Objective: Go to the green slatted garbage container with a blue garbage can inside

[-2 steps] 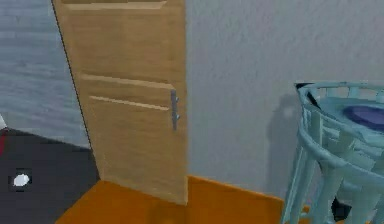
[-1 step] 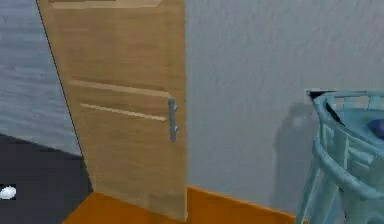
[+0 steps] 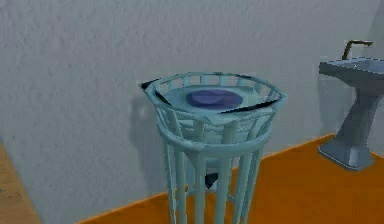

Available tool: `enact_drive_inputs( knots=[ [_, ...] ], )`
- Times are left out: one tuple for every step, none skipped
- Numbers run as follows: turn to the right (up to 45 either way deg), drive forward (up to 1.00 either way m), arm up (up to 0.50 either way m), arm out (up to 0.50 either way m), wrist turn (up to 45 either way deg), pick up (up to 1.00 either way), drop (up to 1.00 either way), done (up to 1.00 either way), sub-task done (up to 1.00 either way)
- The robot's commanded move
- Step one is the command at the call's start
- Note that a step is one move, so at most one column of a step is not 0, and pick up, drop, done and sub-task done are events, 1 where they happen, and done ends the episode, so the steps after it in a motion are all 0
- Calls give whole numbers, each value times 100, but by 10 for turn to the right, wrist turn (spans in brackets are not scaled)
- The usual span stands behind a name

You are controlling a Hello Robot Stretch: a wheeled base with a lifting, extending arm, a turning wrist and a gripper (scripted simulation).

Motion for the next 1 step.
enact_drive_inputs(
  knots=[
    [0,0,0,0,0,0,0,100,0]
  ],
)
